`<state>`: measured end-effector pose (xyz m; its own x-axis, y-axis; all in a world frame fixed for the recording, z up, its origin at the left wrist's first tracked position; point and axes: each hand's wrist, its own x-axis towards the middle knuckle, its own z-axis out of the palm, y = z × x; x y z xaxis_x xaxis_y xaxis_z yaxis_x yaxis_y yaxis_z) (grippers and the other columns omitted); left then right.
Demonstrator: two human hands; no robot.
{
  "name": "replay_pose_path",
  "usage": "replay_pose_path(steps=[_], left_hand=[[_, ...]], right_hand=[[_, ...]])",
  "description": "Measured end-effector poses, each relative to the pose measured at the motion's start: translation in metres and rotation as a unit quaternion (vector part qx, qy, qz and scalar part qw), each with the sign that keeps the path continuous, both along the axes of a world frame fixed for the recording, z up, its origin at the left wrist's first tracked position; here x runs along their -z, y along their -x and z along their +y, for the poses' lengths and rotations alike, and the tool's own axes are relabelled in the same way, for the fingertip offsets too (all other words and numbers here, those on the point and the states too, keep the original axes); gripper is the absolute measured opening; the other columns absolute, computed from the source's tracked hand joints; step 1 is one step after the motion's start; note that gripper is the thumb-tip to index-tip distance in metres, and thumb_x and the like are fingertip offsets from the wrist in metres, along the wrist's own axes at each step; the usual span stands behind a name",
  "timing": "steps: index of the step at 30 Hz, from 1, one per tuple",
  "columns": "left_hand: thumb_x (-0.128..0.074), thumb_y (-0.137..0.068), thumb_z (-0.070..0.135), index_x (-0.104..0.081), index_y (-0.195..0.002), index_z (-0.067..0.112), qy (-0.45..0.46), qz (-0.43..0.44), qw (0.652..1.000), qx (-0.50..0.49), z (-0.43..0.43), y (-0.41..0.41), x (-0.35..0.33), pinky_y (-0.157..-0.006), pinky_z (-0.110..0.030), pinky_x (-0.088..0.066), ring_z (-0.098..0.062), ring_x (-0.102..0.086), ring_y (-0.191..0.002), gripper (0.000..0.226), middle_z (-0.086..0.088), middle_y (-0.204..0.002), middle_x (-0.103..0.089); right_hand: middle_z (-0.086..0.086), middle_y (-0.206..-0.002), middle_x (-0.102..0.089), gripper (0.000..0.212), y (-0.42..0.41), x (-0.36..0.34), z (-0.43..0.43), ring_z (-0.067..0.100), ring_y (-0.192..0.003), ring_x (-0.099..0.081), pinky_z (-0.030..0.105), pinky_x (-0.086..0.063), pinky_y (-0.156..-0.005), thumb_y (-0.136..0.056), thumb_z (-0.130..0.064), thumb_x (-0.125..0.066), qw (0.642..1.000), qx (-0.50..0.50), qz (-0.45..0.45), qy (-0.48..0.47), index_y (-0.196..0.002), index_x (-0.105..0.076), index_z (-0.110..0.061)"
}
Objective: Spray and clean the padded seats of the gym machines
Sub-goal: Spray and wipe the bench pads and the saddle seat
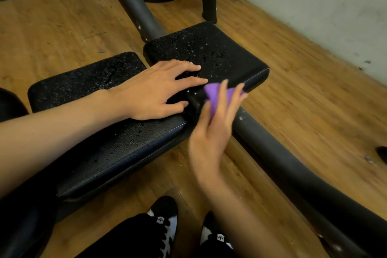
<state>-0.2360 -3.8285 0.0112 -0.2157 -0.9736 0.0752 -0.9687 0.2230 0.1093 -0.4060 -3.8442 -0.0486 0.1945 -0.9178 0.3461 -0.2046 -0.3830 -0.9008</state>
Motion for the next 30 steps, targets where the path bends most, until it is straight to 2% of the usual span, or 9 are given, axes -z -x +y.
replay_pose_path(steps=[4,8,11,13,15,19,24,26,30], left_hand=[[-0.04,-0.095,0.052,-0.038,-0.156,0.029,0.006,0.005,1.0,-0.001,0.001,0.0,0.001,-0.121,-0.046,-0.025,-0.025,-0.027,-0.15,0.065,-0.004,-0.163,-0.03],[-0.037,-0.096,0.053,-0.037,-0.156,0.029,0.006,0.006,1.0,-0.005,0.001,0.0,0.001,-0.122,-0.045,-0.024,-0.025,-0.026,-0.15,0.064,-0.003,-0.163,-0.028],[-0.038,-0.095,0.053,-0.037,-0.155,0.029,0.006,0.008,1.0,-0.005,0.0,0.0,0.001,-0.121,-0.047,-0.026,-0.025,-0.028,-0.148,0.065,-0.003,-0.163,-0.029],[-0.039,-0.095,0.053,-0.038,-0.155,0.03,0.004,0.008,1.0,-0.005,0.0,0.0,0.0,-0.121,-0.047,-0.027,-0.025,-0.029,-0.148,0.065,-0.002,-0.162,-0.029],[-0.039,-0.094,0.054,-0.038,-0.155,0.03,0.004,0.008,1.0,-0.007,0.0,0.001,0.0,-0.121,-0.046,-0.027,-0.024,-0.03,-0.147,0.065,-0.002,-0.162,-0.03],[-0.04,-0.092,0.054,-0.041,-0.154,0.028,0.011,0.017,1.0,-0.013,0.001,0.002,-0.001,-0.12,-0.045,-0.027,-0.025,-0.034,-0.145,0.067,-0.003,-0.16,-0.033],[-0.04,-0.092,0.055,-0.041,-0.154,0.029,0.01,0.019,1.0,-0.018,0.002,0.002,-0.001,-0.118,-0.038,-0.024,-0.023,-0.032,-0.146,0.067,-0.002,-0.161,-0.032],[-0.04,-0.093,0.054,-0.041,-0.154,0.028,0.011,0.012,1.0,-0.017,0.002,0.002,-0.001,-0.119,-0.039,-0.024,-0.024,-0.033,-0.145,0.067,-0.003,-0.161,-0.032],[-0.039,-0.094,0.054,-0.04,-0.155,0.029,0.008,0.007,1.0,-0.017,0.001,0.002,0.0,-0.12,-0.041,-0.025,-0.023,-0.032,-0.146,0.066,-0.002,-0.161,-0.031]], right_hand=[[-0.002,-0.168,0.006,0.054,0.005,0.013,-0.004,0.013,-0.153,0.014,0.035,-0.011,-0.123,-0.107,-0.026,-0.037,0.999,-0.019,0.011,0.035,-0.158,-0.018,-0.025],[0.005,-0.168,-0.005,0.051,0.007,-0.004,-0.101,0.018,-0.154,0.003,0.016,-0.004,-0.114,-0.109,-0.026,-0.036,0.993,0.095,-0.023,-0.061,-0.158,-0.024,-0.02],[0.002,-0.161,-0.032,0.048,0.011,-0.015,-0.151,0.016,-0.151,-0.022,0.03,-0.014,-0.124,-0.106,-0.026,-0.042,0.986,0.114,-0.056,-0.106,-0.153,-0.039,-0.019],[-0.002,-0.157,-0.039,0.045,0.011,-0.02,-0.151,0.012,-0.147,-0.03,0.027,-0.021,-0.123,-0.106,-0.024,-0.043,0.983,0.125,-0.065,-0.121,-0.15,-0.044,-0.019],[0.004,-0.163,-0.028,0.046,0.008,-0.022,-0.123,0.018,-0.152,-0.019,0.01,-0.008,-0.117,-0.106,-0.021,-0.043,0.986,0.133,-0.04,-0.095,-0.152,-0.04,-0.016],[-0.006,-0.168,0.001,0.047,0.002,-0.011,-0.027,0.007,-0.152,0.013,0.013,-0.001,-0.115,-0.108,-0.025,-0.04,0.999,0.033,0.028,-0.02,-0.155,-0.034,-0.026],[0.001,-0.168,-0.002,0.049,0.016,-0.004,-0.013,0.015,-0.154,0.012,0.002,-0.002,-0.111,-0.108,-0.022,-0.041,0.996,-0.044,0.069,0.029,-0.155,-0.032,-0.018],[0.002,-0.168,-0.01,0.045,0.016,-0.008,-0.047,0.017,-0.154,0.008,0.011,-0.004,-0.118,-0.108,-0.024,-0.04,0.997,-0.017,0.067,0.02,-0.153,-0.037,-0.018],[0.009,-0.159,-0.037,0.038,0.014,-0.025,-0.119,0.03,-0.154,-0.004,0.051,-0.003,-0.125,-0.101,-0.014,-0.048,0.987,0.037,0.155,0.026,-0.138,-0.058,-0.016]])
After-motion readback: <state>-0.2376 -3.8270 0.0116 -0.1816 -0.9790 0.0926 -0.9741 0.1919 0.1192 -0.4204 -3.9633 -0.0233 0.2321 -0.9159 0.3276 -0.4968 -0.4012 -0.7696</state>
